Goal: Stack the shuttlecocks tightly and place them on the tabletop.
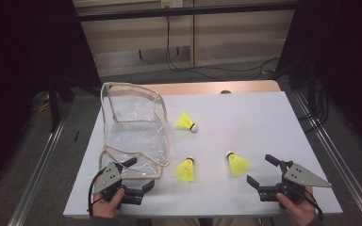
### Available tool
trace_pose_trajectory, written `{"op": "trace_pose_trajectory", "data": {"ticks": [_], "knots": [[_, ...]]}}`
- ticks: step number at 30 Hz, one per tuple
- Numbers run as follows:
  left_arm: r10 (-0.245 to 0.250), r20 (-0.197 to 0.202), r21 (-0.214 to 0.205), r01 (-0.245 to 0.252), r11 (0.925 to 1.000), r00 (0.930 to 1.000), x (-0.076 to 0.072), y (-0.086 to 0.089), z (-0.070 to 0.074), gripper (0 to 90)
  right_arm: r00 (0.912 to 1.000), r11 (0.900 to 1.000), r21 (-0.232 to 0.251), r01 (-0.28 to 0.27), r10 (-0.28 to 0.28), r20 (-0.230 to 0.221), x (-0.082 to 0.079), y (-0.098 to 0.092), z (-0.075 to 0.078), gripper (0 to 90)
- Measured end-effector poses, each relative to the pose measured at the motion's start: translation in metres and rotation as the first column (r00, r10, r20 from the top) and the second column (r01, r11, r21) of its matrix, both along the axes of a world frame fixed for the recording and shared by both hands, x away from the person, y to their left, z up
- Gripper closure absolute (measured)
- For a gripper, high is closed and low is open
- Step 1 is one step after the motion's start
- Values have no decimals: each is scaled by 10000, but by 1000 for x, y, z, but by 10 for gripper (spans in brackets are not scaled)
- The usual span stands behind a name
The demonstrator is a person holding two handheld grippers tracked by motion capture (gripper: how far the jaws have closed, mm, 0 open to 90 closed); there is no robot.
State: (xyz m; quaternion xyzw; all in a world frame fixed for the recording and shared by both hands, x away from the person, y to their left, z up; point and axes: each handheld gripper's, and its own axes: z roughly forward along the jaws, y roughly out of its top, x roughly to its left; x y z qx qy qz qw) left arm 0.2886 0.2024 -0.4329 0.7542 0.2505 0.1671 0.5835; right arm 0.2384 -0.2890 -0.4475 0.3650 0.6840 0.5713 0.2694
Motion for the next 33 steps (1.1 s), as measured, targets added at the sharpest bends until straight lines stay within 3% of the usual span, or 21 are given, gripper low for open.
{"op": "trace_pose_trajectory", "data": {"ticks": [16, 23, 25, 33], "knots": [[-332, -14, 198, 332, 9993, 9994, -7, -4, 0, 16, 9999, 9999, 23, -154, 154, 8, 3, 4, 1, 16], [-561, -345, -22, 560, 9984, 9978, -7, -8, -2, 12, 9999, 9999, 27, -156, 156, 7, 2, 4, 1, 16], [-685, -371, 161, 692, 9975, 9970, -8, -10, -2, 9, 9998, 9998, 34, -174, 174, 26, 2, 3, 1, 16], [-900, -528, 214, 913, 9956, 9945, -8, -14, -3, 7, 9998, 9998, 25, -185, 185, 31, 2, 3, 1, 16]]}}
